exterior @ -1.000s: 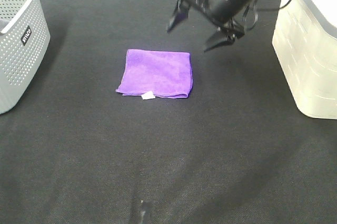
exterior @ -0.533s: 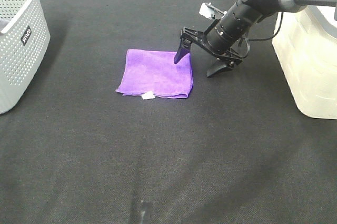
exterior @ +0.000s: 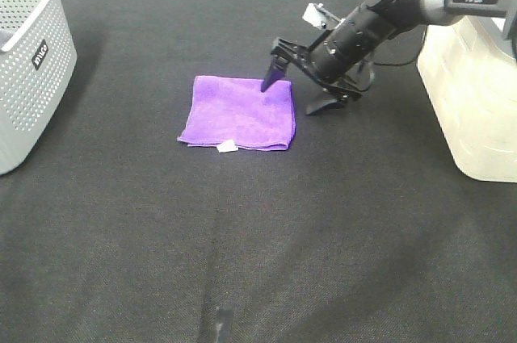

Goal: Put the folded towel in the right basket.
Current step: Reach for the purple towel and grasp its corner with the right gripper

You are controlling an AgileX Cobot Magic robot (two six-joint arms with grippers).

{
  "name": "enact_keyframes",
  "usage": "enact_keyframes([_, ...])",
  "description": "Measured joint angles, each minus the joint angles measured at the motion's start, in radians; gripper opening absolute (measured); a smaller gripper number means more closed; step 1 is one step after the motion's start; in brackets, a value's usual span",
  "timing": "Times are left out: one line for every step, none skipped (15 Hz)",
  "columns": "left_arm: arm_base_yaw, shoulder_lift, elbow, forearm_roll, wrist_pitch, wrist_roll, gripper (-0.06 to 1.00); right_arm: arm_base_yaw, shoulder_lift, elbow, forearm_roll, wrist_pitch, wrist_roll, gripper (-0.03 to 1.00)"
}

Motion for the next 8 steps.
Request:
enact_keyframes([0.000,0.000,0.000,0.000,0.000,0.000,0.99,0.024,0.019,-0.008,0.039,-0.027,0.000,0.87])
enact_keyframes([0.000,0.000,0.000,0.000,0.000,0.000,0.99,0.055,0.039,-0.013,0.081,-0.053,-0.002,0.84])
enact_keyframes([0.000,0.000,0.000,0.000,0.000,0.000,0.99,0.055,0.039,-0.013,0.081,-0.053,-0.002,0.84])
enact_keyframes([0.000,0.000,0.000,0.000,0.000,0.000,0.99,0.082,0.057,-0.019,0.121,-0.067,-0.009,0.81])
enact_keyframes([0.000,0.000,0.000,0.000,0.000,0.000,0.99,0.104,0.069,-0.020,0.153,-0.080,-0.024,0.75])
enact_keyframes([0.000,0.000,0.000,0.000,0.000,0.000,0.99,0.119,0.078,-0.022,0.173,-0.083,-0.036,0.57])
enact_keyframes([0.000,0.000,0.000,0.000,0.000,0.000,0.99,0.117,0.083,-0.022,0.172,-0.083,-0.038,0.38])
enact_keyframes([0.000,0.000,0.000,0.000,0.000,0.000,0.99,0.114,0.084,-0.022,0.164,-0.081,-0.038,0.17])
